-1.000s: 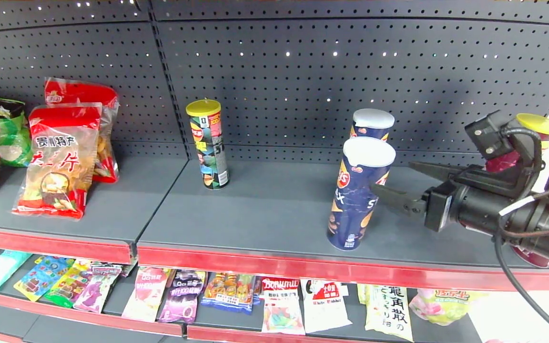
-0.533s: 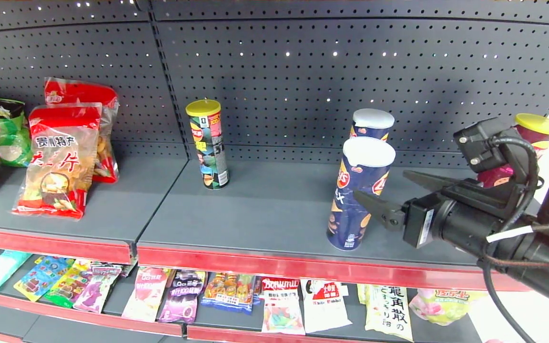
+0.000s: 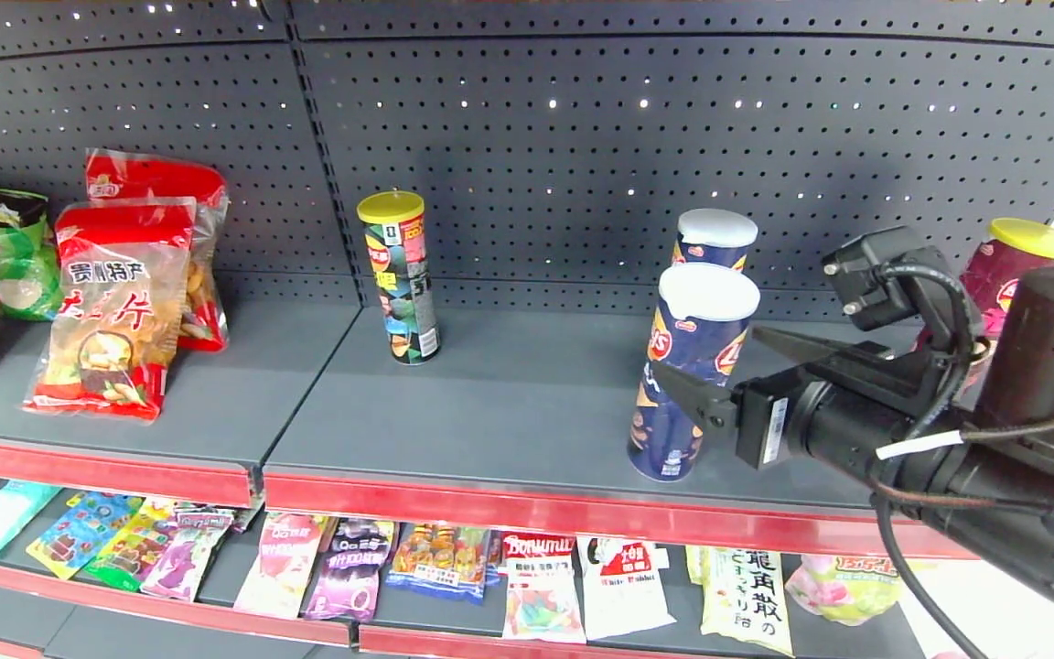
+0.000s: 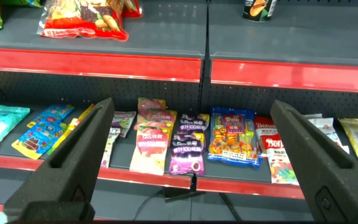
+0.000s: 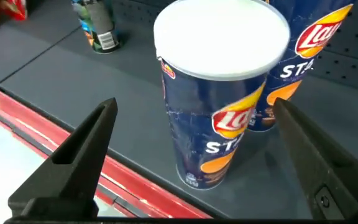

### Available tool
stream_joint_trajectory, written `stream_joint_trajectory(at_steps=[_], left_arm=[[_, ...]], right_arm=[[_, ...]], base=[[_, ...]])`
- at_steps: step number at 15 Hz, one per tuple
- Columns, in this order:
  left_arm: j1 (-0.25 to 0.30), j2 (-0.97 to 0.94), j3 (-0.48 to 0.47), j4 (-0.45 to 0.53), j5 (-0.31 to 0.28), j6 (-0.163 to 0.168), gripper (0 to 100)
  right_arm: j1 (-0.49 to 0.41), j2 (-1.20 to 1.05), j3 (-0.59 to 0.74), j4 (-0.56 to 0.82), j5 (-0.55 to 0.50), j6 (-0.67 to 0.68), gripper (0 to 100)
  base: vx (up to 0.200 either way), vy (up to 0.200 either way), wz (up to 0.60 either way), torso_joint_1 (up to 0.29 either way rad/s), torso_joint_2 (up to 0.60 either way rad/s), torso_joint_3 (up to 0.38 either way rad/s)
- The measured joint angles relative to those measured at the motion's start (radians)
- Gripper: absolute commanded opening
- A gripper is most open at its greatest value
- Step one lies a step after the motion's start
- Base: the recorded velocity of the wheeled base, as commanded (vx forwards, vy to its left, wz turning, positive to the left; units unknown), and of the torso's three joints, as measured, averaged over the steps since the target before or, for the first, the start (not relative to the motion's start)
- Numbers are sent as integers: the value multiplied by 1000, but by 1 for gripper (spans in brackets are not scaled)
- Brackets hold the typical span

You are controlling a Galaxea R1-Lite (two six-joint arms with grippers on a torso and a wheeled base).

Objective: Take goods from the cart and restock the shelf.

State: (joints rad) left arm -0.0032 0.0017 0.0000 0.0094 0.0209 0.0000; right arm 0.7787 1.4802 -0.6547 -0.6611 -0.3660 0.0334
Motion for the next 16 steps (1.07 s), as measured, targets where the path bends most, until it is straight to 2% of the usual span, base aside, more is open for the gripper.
stream_joint_trajectory(at_steps=[8, 16], left_arm=[[0, 0, 0, 0, 0, 0, 100], [0, 0, 0, 0, 0, 0, 100]], right_arm=[[0, 84, -68, 0, -113, -1, 100], [-16, 120, -110, 1, -154, -1, 100]], base=[[0, 0, 0, 0, 0, 0], [0, 0, 0, 0, 0, 0]])
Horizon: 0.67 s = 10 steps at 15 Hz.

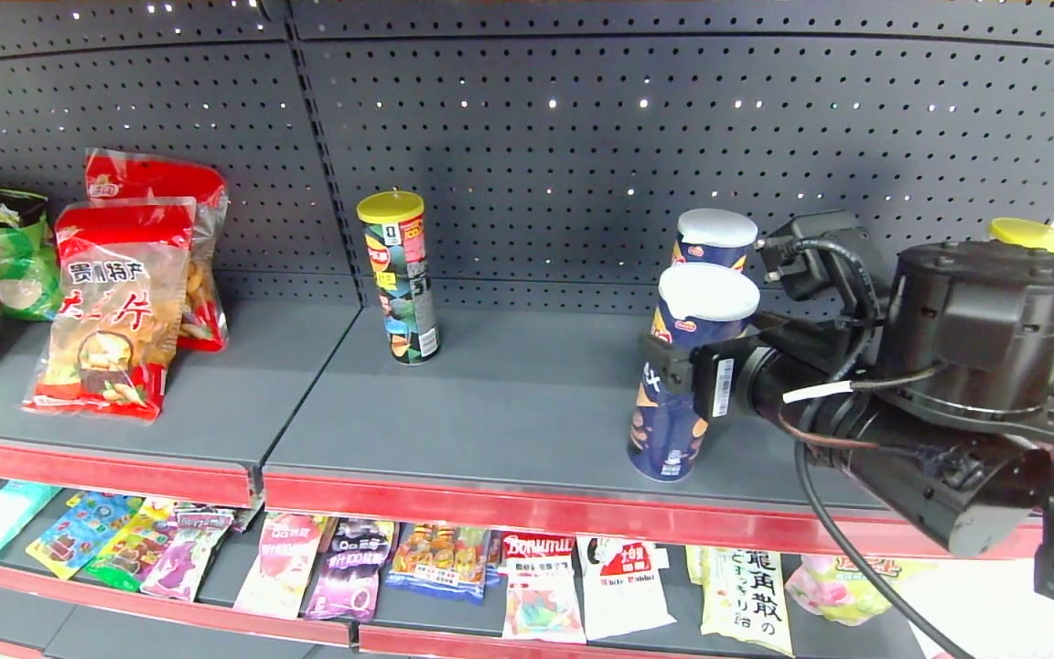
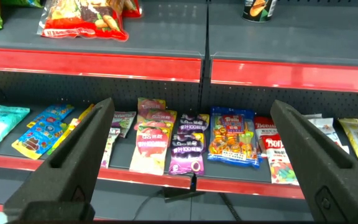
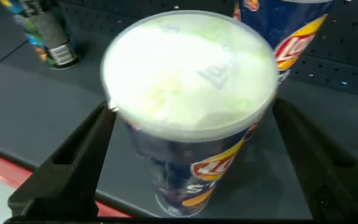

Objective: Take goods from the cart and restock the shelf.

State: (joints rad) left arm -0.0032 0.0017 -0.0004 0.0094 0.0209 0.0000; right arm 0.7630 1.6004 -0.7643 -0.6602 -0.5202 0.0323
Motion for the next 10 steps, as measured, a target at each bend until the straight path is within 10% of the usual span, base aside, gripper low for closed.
stream_joint_trajectory(at_steps=[10], left_arm=[[0, 0, 0, 0, 0, 0, 100]], right_arm=[[-24, 36, -38, 3, -31, 0, 100]], base=[[0, 0, 0, 0, 0, 0]])
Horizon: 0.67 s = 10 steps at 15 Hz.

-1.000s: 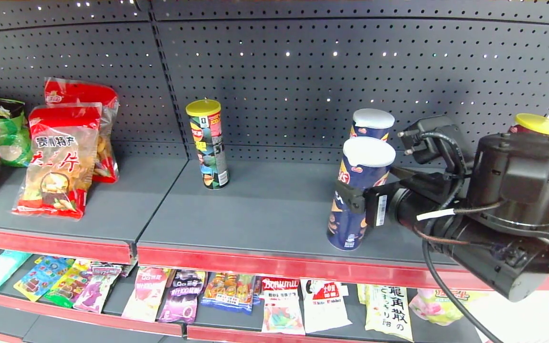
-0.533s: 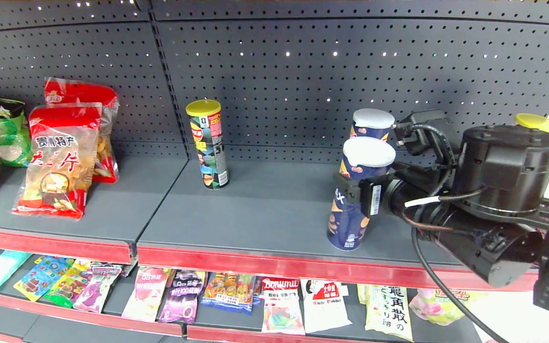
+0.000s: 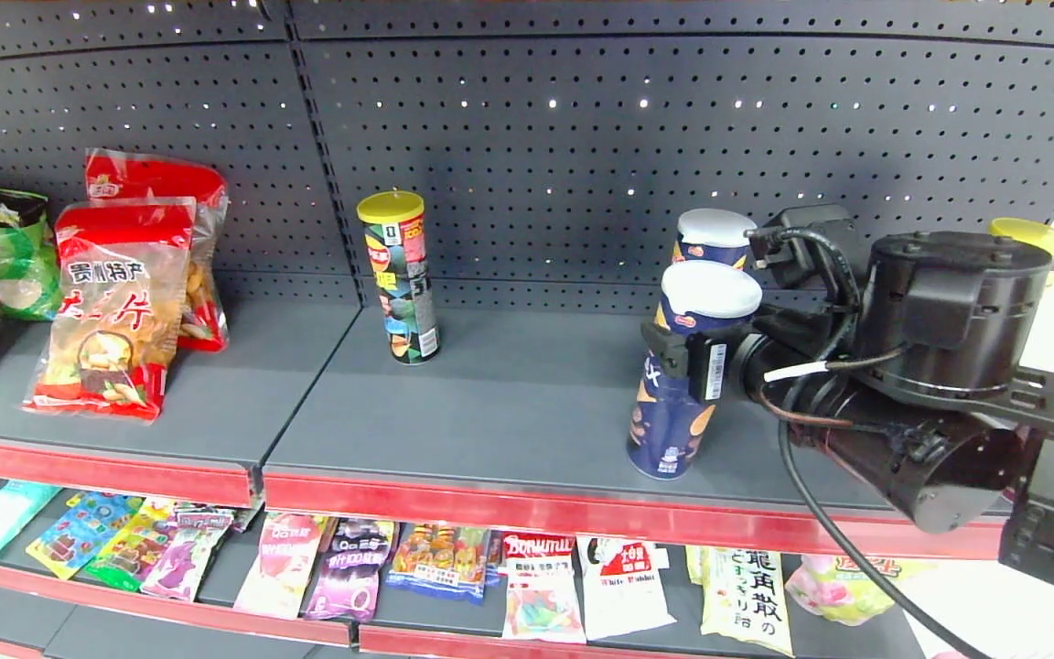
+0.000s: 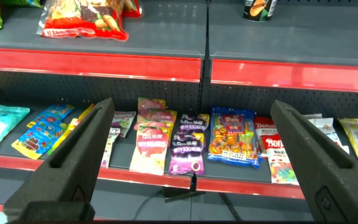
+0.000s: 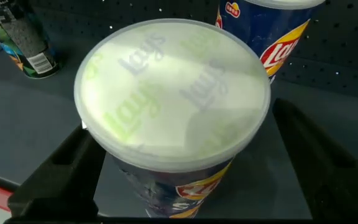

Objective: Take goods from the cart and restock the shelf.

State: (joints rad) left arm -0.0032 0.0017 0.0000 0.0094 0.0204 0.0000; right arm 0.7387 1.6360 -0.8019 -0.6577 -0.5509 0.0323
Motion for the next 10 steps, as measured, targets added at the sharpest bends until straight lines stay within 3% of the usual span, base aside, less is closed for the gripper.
stream_joint_trajectory(at_steps=[1, 2, 10], left_arm=[[0, 0, 0, 0, -1, 0, 100], [0, 0, 0, 0, 0, 0, 100], [0, 0, 0, 0, 0, 0, 100]], right_arm=[[0, 3, -1, 0, 0, 0, 100], [1, 6, -3, 0, 0, 0, 0], [33, 4, 14, 0, 2, 0, 0]], base=[[0, 0, 0, 0, 0, 0], [0, 0, 0, 0, 0, 0], [0, 0, 0, 0, 0, 0]])
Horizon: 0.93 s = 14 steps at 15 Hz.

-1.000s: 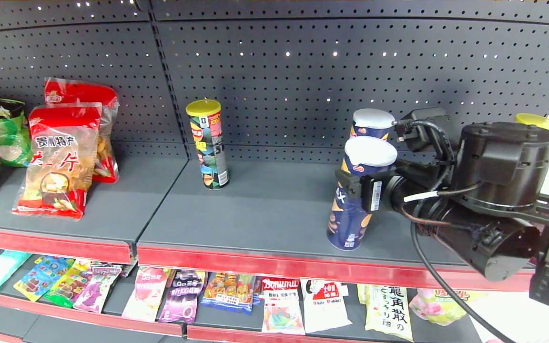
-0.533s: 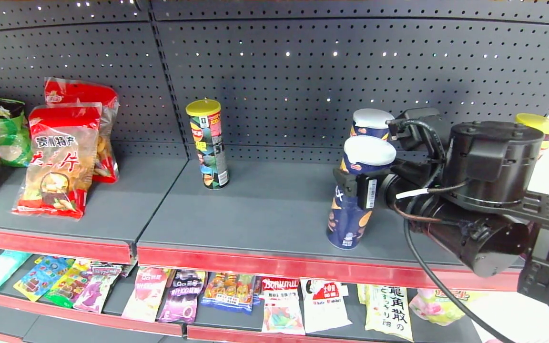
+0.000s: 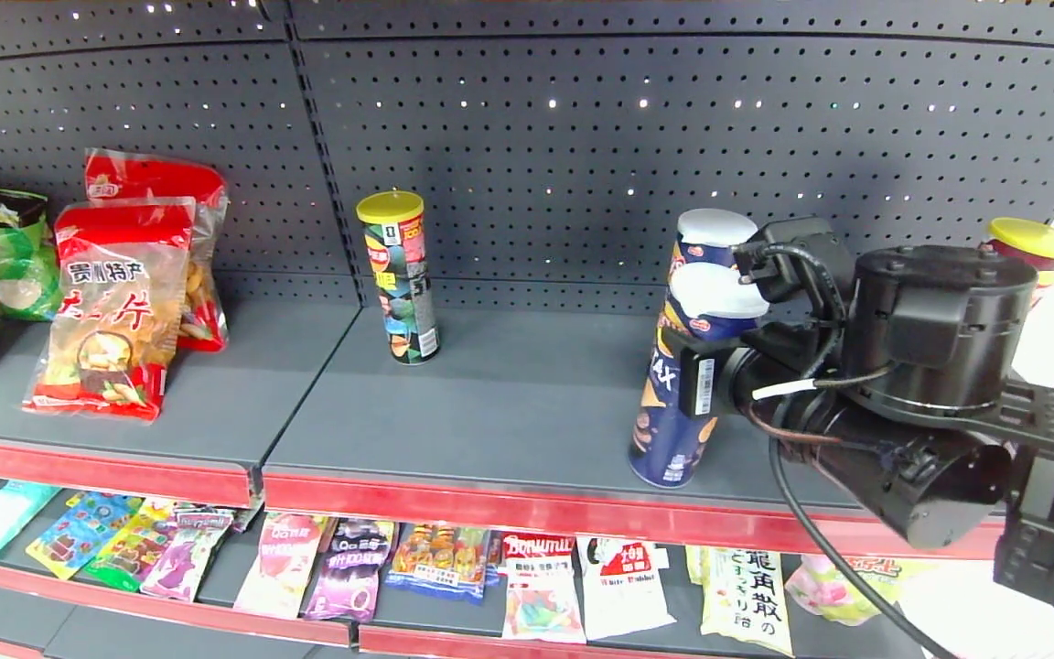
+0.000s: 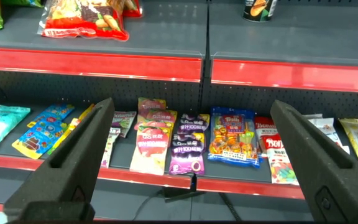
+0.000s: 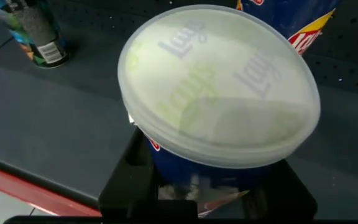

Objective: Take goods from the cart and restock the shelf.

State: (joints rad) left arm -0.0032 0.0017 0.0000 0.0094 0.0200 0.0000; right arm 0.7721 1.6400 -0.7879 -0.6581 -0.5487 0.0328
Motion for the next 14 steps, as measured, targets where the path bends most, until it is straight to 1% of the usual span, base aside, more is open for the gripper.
stream_joint_trajectory(at_steps=[3, 5, 6, 8, 10, 12, 14], left_arm=[[0, 0, 0, 0, 0, 0, 100], [0, 0, 0, 0, -1, 0, 100], [0, 0, 0, 0, 0, 0, 100], [0, 0, 0, 0, -1, 0, 100], [0, 0, 0, 0, 0, 0, 100], [0, 0, 0, -1, 0, 0, 100], [0, 0, 0, 0, -1, 0, 100]], right_arm=[[13, -42, 45, 0, 44, -2, 0], [-4, -84, 78, -6, 146, -6, 0], [-17, -103, 86, -8, 204, -8, 0], [-49, -138, 93, -7, 391, -15, 0], [-111, -162, 96, -3, 555, -48, 0], [-175, -170, 90, -1, 661, -87, 0], [-246, -169, 87, 2, 798, -141, 0]], base=[[0, 0, 0, 0, 0, 0], [0, 0, 0, 0, 0, 0], [0, 0, 0, 0, 0, 0], [0, 0, 0, 0, 0, 0], [0, 0, 0, 0, 0, 0], [0, 0, 0, 0, 0, 0], [0, 0, 0, 0, 0, 0]])
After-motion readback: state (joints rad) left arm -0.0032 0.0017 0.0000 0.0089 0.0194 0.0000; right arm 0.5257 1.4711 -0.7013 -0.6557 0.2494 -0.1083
